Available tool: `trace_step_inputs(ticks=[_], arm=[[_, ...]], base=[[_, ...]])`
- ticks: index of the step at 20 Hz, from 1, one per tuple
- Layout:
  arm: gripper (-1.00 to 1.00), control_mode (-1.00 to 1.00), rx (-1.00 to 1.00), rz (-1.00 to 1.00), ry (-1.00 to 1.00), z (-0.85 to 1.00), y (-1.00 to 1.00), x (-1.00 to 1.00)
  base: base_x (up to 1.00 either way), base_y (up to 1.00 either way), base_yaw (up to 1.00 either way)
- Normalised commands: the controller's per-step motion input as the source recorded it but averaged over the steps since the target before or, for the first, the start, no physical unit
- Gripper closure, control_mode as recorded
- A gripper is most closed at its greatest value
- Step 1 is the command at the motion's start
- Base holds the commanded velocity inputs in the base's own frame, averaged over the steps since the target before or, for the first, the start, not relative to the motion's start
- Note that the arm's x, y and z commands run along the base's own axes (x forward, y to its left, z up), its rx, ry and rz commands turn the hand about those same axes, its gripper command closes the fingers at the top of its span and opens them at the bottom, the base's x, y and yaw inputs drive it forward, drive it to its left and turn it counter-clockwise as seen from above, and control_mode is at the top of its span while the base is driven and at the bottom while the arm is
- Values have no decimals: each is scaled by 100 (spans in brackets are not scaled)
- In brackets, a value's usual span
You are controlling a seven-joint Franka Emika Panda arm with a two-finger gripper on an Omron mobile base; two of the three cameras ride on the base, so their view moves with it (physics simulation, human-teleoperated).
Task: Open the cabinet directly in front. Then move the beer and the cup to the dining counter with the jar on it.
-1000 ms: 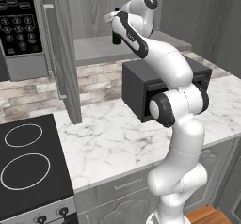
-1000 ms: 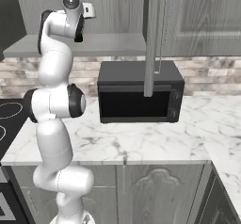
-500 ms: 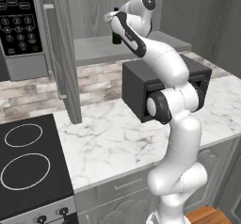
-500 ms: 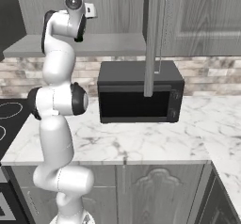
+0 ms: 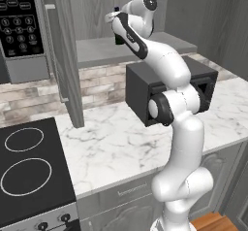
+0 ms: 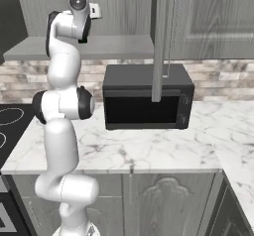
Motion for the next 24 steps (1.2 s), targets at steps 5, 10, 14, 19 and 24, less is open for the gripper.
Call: trace_step_inputs(ticks=[5, 10, 14, 19, 24], arm=[[100, -100, 0, 0, 0, 0, 1, 1], [100, -100, 0, 0, 0, 0, 0, 0], [100, -100, 0, 0, 0, 0, 0, 0], [100, -100, 0, 0, -2, 0, 0, -15], [100, -100, 4, 0, -12, 0, -6, -79]], base=[[0, 0, 0], [0, 0, 0], [0, 0, 0], [0, 0, 0], [0, 0, 0]])
